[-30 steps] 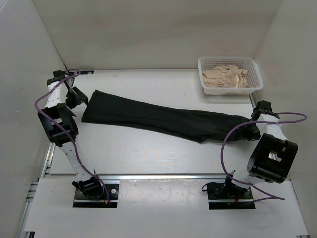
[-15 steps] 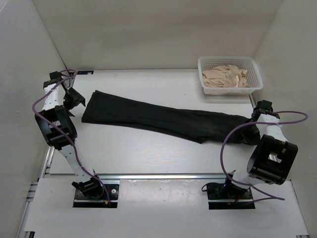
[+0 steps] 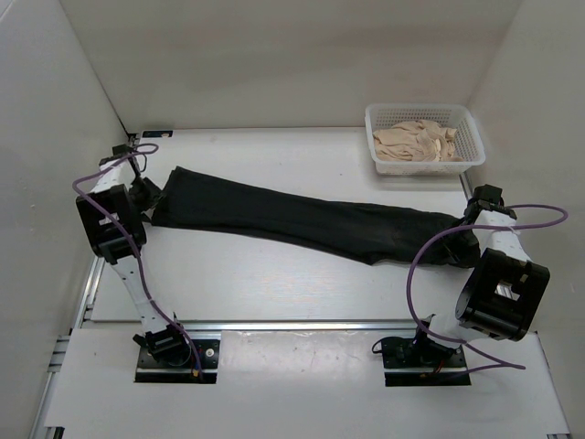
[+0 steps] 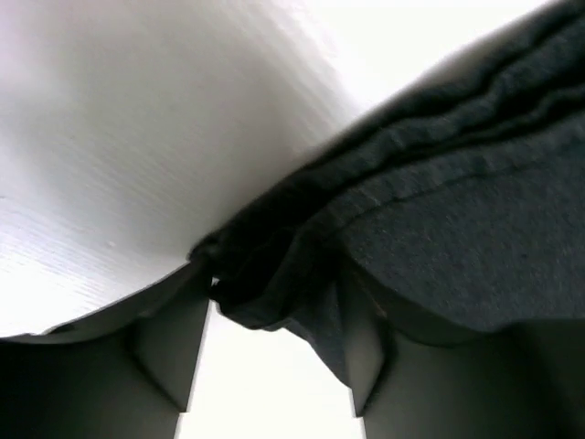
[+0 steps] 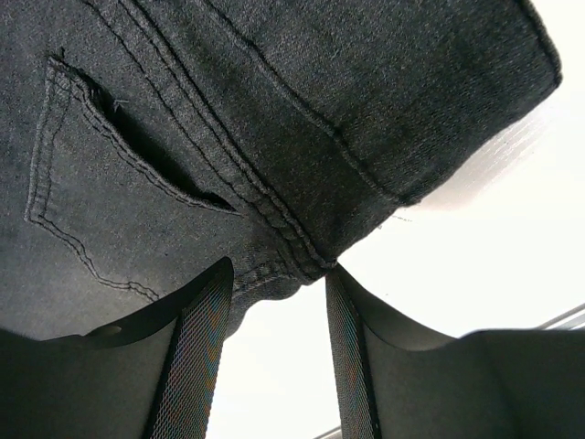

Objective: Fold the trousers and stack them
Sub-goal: Fold the trousers

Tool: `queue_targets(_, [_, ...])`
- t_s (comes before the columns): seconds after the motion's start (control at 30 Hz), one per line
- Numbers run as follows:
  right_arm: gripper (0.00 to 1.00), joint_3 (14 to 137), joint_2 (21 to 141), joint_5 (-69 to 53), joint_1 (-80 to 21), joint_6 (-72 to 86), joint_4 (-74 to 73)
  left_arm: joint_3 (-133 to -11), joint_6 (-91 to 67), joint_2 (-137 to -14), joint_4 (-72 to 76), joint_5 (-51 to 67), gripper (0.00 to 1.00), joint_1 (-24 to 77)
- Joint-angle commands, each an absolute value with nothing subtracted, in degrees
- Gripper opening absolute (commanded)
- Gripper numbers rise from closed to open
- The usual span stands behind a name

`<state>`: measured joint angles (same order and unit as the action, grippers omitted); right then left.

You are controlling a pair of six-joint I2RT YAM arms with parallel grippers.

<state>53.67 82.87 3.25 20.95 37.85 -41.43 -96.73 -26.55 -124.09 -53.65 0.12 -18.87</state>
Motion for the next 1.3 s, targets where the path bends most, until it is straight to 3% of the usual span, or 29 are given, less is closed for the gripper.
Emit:
queue_targets(0.0, [0.5, 55.2, 81.4, 1.9, 21.2, 36.9, -40.3, -95.1, -27.9, -125.1, -51.5, 0.6, 0.63, -18.7])
queue_targets(0.03, [0.5, 55.2, 81.4, 1.8, 21.2, 36.9, -40.3, -95.1, -27.9, -125.2, -51.0, -0.3, 0.57, -18.7])
queue_targets(0.13, [0.51, 56.2, 80.9, 0.6, 21.2, 36.9, -40.9, -97.5, -28.5, -125.8, -51.0, -1.2, 0.15, -18.7])
queue_targets(0.17, [0.51, 56.2, 80.9, 0.6, 21.2, 36.9, -41.7, -98.3, -28.5, -125.8, -52.3, -1.2, 0.1, -18.7])
queue_targets(0.3, [0.75, 58.6, 78.1, 0.1, 21.2, 35.5, -44.0, -102.2, -29.0, -123.1, -54.1, -4.9, 0.1, -19.2])
queue_targets(0.37, [0.79, 59.6, 77.0, 0.1, 21.2, 34.7, -45.3, -104.5, -29.0, -120.2, -54.8, -6.2, 0.1, -19.2])
queue_targets(0.73, [0.82, 64.3, 71.2, -1.1, 21.2, 33.7, -50.4, -120.4, -21.0, -108.5, -63.4, -9.4, 0.1, -11.6])
queue_targets(0.97, [0.82, 64.9, 70.1, -2.2, 20.7, 33.7, -50.4, -122.3, -17.1, -102.7, -63.4, -9.5, 0.1, 5.7])
queue_targets(1.17, [0.82, 64.3, 69.6, -2.7, 20.7, 33.7, -50.4, -120.1, -19.6, -102.7, -62.7, -8.8, 0.1, 24.6])
queue_targets(1.27, [0.82, 63.8, 69.6, -2.7, 20.7, 33.7, -50.4, -117.9, -22.0, -103.9, -60.8, -8.8, 0.1, 29.2])
